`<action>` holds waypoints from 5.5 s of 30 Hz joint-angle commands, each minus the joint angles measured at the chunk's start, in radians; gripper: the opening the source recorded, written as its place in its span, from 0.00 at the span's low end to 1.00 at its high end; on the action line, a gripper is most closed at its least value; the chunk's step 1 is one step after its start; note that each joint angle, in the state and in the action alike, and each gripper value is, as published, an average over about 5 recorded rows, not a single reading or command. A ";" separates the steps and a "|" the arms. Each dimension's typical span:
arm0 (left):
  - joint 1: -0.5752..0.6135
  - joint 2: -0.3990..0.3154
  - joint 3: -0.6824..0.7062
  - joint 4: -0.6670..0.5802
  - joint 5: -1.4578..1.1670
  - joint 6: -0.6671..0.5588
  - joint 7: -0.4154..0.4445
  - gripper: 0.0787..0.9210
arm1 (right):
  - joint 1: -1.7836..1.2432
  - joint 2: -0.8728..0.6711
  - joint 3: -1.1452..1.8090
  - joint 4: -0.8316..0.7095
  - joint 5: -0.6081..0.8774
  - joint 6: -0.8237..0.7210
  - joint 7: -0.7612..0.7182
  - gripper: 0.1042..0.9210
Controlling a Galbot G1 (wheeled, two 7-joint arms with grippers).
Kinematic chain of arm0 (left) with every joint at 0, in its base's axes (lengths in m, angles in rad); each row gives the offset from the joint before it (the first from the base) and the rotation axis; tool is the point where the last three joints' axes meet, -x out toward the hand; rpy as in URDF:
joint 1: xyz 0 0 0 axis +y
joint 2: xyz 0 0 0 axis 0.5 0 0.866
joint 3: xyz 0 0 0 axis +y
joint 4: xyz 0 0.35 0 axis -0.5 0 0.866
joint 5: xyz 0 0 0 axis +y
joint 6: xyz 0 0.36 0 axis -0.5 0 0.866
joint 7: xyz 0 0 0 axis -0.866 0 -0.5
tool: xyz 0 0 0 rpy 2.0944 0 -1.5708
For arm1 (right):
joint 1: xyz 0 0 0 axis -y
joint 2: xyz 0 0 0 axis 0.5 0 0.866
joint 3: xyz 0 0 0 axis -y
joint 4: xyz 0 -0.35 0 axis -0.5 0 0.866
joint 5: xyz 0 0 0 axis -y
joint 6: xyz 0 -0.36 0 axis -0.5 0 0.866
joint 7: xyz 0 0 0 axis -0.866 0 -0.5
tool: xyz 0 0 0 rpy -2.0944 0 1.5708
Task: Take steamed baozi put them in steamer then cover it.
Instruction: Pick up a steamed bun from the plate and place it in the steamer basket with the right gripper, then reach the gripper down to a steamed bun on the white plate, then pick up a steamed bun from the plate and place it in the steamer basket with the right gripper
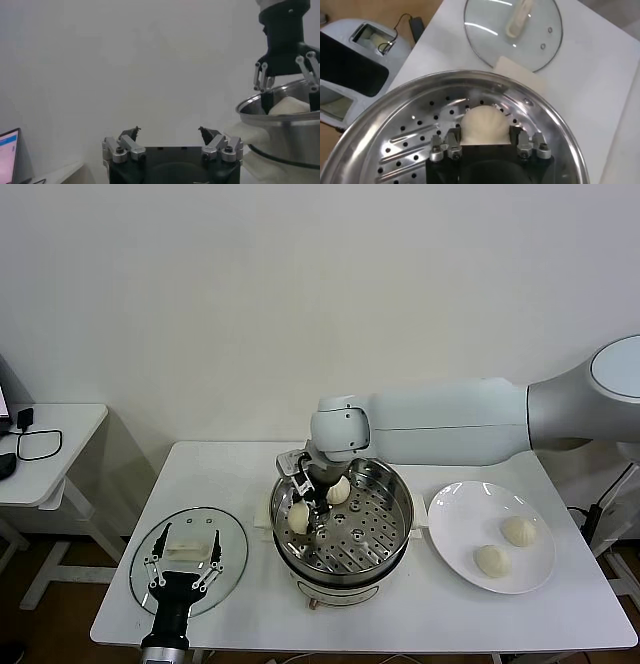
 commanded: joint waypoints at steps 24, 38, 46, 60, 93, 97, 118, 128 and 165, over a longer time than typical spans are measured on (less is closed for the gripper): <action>-0.006 0.016 0.012 -0.008 0.001 0.001 -0.001 0.88 | 0.131 -0.567 0.141 0.056 -0.295 0.179 -0.373 0.88; -0.001 0.018 0.022 -0.016 0.005 0.006 0.000 0.88 | -0.222 -0.860 0.267 -0.156 -0.551 0.443 -0.504 0.88; 0.005 0.012 0.021 -0.013 0.009 0.007 -0.001 0.88 | -0.428 -0.864 0.356 -0.190 -0.617 0.457 -0.432 0.88; 0.007 0.007 0.012 -0.011 0.009 0.005 -0.002 0.88 | -0.573 -0.803 0.436 -0.232 -0.643 0.425 -0.329 0.88; 0.002 0.004 -0.001 -0.004 0.006 0.003 -0.002 0.88 | -0.602 -0.759 0.456 -0.246 -0.678 0.418 -0.259 0.70; 0.001 0.004 0.000 -0.007 0.006 0.004 -0.002 0.88 | -0.544 -0.767 0.440 -0.220 -0.675 0.423 -0.277 0.67; 0.009 0.007 0.005 -0.023 0.006 0.001 -0.002 0.88 | 0.109 -0.413 0.289 -0.011 -0.525 0.846 -0.433 0.66; 0.007 0.010 0.004 -0.021 0.003 -0.002 -0.003 0.88 | 0.076 -0.321 0.266 0.146 -0.592 0.947 -0.424 0.66; 0.001 0.002 -0.001 -0.011 0.003 0.000 -0.008 0.88 | -0.210 -0.242 0.308 0.166 -0.931 1.105 -0.437 0.67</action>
